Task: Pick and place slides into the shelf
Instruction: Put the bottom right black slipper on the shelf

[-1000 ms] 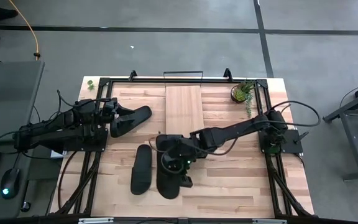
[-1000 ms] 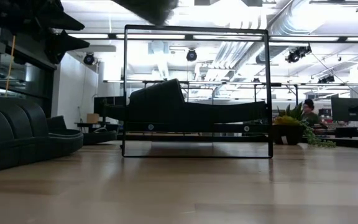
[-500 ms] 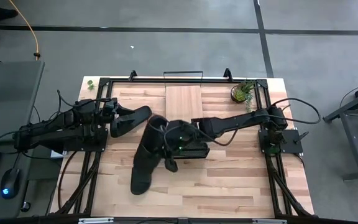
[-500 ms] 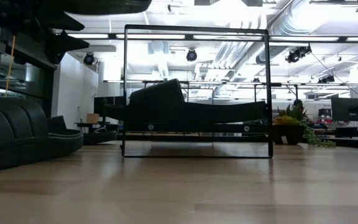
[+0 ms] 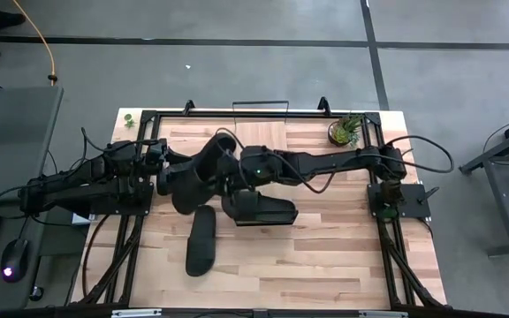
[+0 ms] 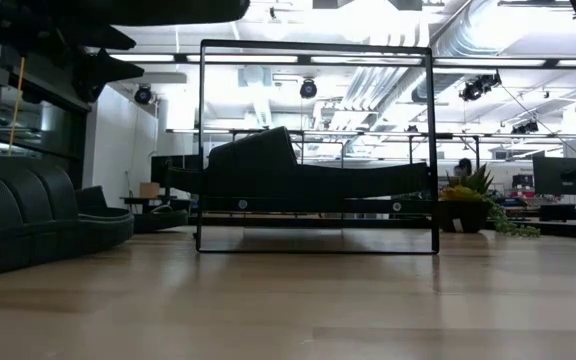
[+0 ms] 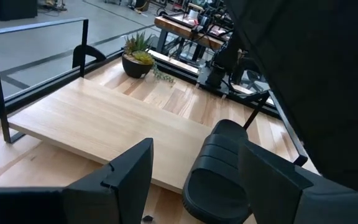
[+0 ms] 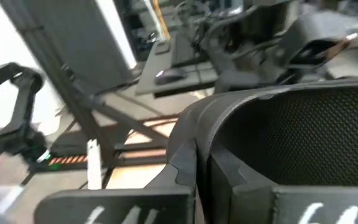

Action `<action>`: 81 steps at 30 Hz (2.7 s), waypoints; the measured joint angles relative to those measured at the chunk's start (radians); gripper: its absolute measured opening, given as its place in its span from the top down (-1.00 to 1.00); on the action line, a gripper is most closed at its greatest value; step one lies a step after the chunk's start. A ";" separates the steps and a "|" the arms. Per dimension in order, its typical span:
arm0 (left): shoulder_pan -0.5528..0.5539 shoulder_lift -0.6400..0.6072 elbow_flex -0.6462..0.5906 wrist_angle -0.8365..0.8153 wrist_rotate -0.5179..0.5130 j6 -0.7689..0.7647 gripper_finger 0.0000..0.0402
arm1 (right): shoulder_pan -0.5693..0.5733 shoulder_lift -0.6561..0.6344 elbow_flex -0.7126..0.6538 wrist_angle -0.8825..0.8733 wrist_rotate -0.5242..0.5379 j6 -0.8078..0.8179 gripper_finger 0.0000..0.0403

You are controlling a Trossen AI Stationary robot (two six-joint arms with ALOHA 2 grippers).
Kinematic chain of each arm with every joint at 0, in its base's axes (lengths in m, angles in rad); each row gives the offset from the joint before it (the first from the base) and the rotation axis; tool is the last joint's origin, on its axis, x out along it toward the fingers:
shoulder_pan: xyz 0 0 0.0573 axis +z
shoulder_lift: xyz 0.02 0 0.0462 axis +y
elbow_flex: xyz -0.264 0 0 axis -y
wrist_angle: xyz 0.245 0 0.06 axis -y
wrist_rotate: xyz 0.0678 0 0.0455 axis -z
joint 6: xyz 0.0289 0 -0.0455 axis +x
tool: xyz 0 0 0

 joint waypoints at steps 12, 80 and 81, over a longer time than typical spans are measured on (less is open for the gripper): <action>0.000 0.000 0.000 -0.049 0.012 0.130 -0.08 | -0.091 -0.030 0.000 -0.097 0.038 0.042 1.00; -0.170 0.334 -0.001 0.452 -0.107 -0.017 0.45 | -0.056 -0.086 -0.003 -0.191 0.270 -0.046 0.98; -0.169 0.334 -0.001 0.449 -0.112 -0.019 0.55 | -0.055 -0.086 -0.003 -0.196 0.269 -0.051 0.97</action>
